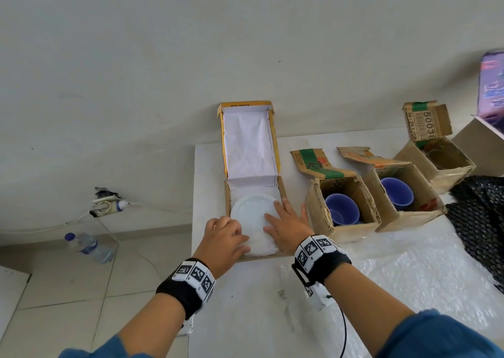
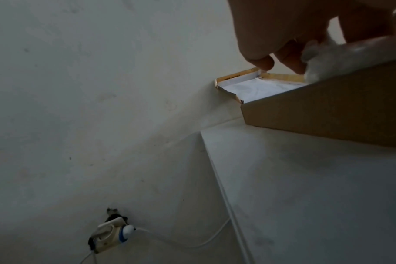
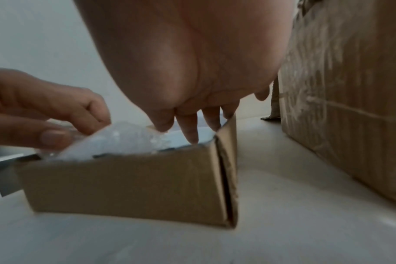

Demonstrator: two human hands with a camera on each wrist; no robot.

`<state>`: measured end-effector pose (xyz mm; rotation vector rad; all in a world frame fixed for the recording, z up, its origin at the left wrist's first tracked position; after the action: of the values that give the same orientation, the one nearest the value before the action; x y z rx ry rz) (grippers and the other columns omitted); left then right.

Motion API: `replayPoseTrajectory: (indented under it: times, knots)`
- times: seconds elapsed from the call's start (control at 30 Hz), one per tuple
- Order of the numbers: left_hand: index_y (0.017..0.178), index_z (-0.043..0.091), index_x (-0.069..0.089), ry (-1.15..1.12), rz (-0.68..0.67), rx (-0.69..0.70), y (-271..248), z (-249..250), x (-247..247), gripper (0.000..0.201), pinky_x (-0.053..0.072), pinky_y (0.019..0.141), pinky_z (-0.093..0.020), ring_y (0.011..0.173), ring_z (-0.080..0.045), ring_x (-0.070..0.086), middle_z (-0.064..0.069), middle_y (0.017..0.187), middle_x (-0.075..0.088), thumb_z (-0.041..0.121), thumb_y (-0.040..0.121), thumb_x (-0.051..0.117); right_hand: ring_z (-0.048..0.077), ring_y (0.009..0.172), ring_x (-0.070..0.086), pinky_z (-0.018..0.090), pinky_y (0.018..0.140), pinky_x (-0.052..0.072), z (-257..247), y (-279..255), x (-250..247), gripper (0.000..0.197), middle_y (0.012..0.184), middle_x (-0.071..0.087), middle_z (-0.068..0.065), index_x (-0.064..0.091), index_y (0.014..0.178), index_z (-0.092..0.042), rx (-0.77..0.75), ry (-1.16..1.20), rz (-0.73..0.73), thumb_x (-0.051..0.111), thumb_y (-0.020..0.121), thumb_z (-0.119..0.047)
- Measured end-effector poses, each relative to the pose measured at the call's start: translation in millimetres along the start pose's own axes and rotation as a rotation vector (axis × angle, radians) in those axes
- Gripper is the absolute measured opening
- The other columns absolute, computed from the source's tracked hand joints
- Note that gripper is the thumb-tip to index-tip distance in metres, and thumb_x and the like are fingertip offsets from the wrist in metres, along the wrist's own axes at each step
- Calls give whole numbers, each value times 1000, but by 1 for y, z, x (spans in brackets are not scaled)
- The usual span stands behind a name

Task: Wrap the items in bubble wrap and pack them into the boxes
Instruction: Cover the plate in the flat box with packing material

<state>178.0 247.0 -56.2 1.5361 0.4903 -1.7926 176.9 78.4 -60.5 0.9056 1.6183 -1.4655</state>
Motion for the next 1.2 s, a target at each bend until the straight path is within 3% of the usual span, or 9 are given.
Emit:
replayPoseTrajectory:
  times: [0.23, 0.33, 0.5, 0.73, 0.83, 0.93, 1.03, 1.13, 1.2]
  knots:
    - [88, 36, 65, -45, 20, 60, -4, 4, 15, 25, 23, 83, -28, 82, -6, 40, 12, 81, 52, 23, 70, 76, 21, 146, -9, 58, 115, 1, 7, 6, -1, 60, 158, -16, 4, 10, 150, -26, -43, -105, -60, 34, 97, -42]
    - [89, 36, 65, -28, -26, 60, -9, 6, 16, 11, 23, 86, -29, 89, -7, 43, 12, 88, 50, 33, 85, 55, 20, 147, -9, 57, 114, 2, 9, 9, 1, 59, 158, -17, 3, 10, 150, -27, -37, -105, -81, 30, 98, -47]
    - [119, 31, 51, -115, -182, 62, -13, 4, 16, 55, 15, 97, -29, 95, -8, 53, 13, 99, 59, 56, 95, 9, 20, 146, -9, 57, 114, 4, 8, 11, 3, 60, 158, -18, 3, 9, 151, -26, -35, -109, -90, 29, 98, -47]
    - [92, 34, 65, -16, -167, 127, 2, 20, 22, 35, 28, 77, -27, 83, -10, 38, 10, 83, 46, 47, 95, 32, 19, 146, -11, 56, 113, 4, 9, 9, 4, 59, 158, -20, 2, 7, 151, -27, -34, -81, -78, 27, 99, -46]
    - [104, 29, 65, -61, -176, 117, 10, 21, 13, 30, 37, 83, -28, 85, -13, 52, 8, 90, 57, 40, 94, 39, 19, 146, -11, 56, 113, 5, 8, 7, 4, 59, 158, -19, 2, 8, 151, -26, -41, -77, -63, 28, 99, -46]
    - [100, 29, 61, -109, -160, -46, 12, 7, 2, 19, 29, 93, -29, 99, -10, 45, 12, 99, 56, 41, 87, 56, 20, 146, -11, 57, 114, 6, 8, 6, 4, 58, 158, -18, 3, 9, 151, -25, -50, -65, -51, 28, 99, -44]
    - [94, 28, 67, -62, -149, -139, 10, 7, -2, 19, 30, 85, -30, 96, -12, 45, 8, 95, 55, 41, 85, 56, 21, 146, -12, 56, 114, 6, 7, 5, 4, 57, 158, -18, 4, 8, 151, -24, -59, -68, -45, 27, 100, -43]
    - [78, 22, 65, 27, -264, -88, 7, 36, 9, 33, 42, 58, -28, 65, -16, 59, 5, 68, 60, 37, 85, 36, 21, 146, -13, 56, 114, 5, 7, 5, 5, 57, 158, -19, 5, 7, 151, -24, -63, -66, -48, 26, 100, -42]
    - [82, 22, 62, 40, -303, -69, 2, 46, 17, 39, 39, 53, -27, 62, -17, 57, 3, 67, 59, 41, 87, 29, 21, 146, -13, 56, 114, 4, 8, 5, 6, 58, 158, -20, 4, 6, 151, -24, -67, -62, -42, 27, 100, -42]
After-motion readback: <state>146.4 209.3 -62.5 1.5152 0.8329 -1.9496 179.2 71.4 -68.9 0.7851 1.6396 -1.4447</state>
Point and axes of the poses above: each hand's wrist, its own y-axis towards the middle knuckle, its own x-axis out of the palm, z = x × y, the point moved 5 cm from there along y, towards the middle knuckle
